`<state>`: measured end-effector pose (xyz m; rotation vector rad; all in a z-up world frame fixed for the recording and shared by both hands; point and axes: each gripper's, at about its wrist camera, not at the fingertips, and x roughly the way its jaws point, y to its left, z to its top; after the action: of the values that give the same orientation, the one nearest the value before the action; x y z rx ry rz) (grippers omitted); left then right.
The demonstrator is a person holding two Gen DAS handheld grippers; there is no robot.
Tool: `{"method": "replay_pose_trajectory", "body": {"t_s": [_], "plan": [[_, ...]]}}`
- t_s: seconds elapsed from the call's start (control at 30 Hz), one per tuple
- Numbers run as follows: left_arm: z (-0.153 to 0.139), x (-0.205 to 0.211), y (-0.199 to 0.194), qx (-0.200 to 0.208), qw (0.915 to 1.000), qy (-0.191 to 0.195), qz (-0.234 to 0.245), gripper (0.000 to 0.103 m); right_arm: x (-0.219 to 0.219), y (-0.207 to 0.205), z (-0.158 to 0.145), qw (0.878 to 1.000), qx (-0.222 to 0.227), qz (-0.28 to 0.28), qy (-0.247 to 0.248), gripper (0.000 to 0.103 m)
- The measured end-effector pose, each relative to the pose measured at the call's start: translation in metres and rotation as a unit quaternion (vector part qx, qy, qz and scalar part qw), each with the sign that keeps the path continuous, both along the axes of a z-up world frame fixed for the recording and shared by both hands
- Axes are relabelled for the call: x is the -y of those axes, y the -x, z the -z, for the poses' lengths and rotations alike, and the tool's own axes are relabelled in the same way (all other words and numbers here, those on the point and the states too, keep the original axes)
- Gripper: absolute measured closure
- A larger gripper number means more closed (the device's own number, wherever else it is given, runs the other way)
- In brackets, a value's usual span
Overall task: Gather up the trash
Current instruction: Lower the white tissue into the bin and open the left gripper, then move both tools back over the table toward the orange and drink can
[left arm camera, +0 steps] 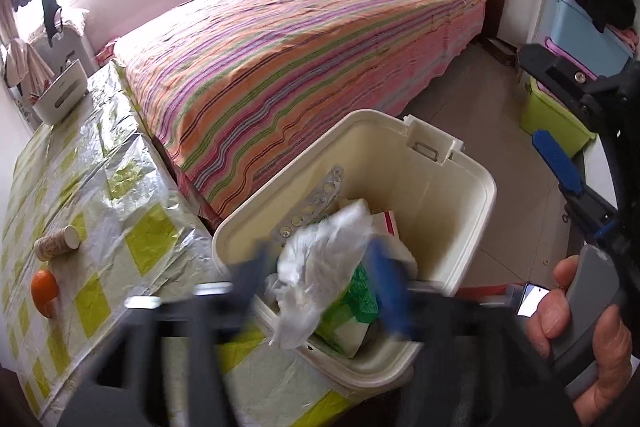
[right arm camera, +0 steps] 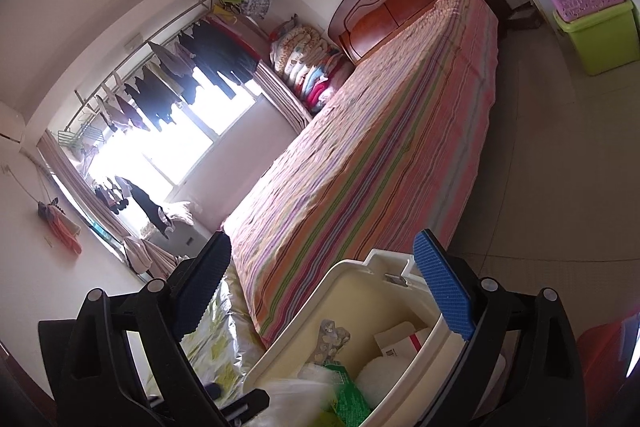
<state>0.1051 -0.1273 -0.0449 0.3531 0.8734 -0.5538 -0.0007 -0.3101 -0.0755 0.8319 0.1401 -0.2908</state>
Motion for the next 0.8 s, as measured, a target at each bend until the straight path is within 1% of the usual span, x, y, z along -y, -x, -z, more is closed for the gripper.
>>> {"method": "replay_pose_trajectory", "body": {"t_s": [0.07, 0.2, 0.33, 0.47, 0.53, 0.67, 0.8], "plan": [[-0.004, -0.003, 0.002, 0.011, 0.9999, 0.012, -0.003, 0.027, 0.001, -0.002, 0.002, 1.0, -0.002, -0.003, -0.005, 0.011], [-0.011, -0.009, 0.002, 0.017, 0.9997, 0.013, -0.008, 0.027, 0.0, -0.005, 0.002, 1.0, -0.006, -0.01, -0.008, 0.011], [-0.02, -0.025, 0.003, 0.024, 0.999, 0.028, -0.024, 0.027, -0.003, -0.008, 0.0, 1.0, -0.01, -0.021, -0.001, 0.011], [-0.03, -0.048, 0.009, 0.041, 0.9974, 0.045, -0.039, 0.027, -0.011, -0.017, -0.001, 0.999, -0.023, -0.042, 0.01, 0.01], [-0.034, -0.065, 0.01, 0.051, 0.9959, 0.052, -0.054, 0.027, -0.017, -0.024, -0.002, 0.998, -0.029, -0.057, 0.018, 0.01], [-0.041, -0.097, 0.003, 0.057, 0.9928, 0.065, -0.083, 0.027, -0.035, -0.032, -0.006, 0.996, -0.036, -0.073, 0.042, 0.01], [-0.049, -0.136, -0.011, 0.07, 0.9871, 0.085, -0.117, 0.027, -0.057, -0.043, -0.008, 0.993, -0.05, -0.093, 0.062, 0.01]]}}
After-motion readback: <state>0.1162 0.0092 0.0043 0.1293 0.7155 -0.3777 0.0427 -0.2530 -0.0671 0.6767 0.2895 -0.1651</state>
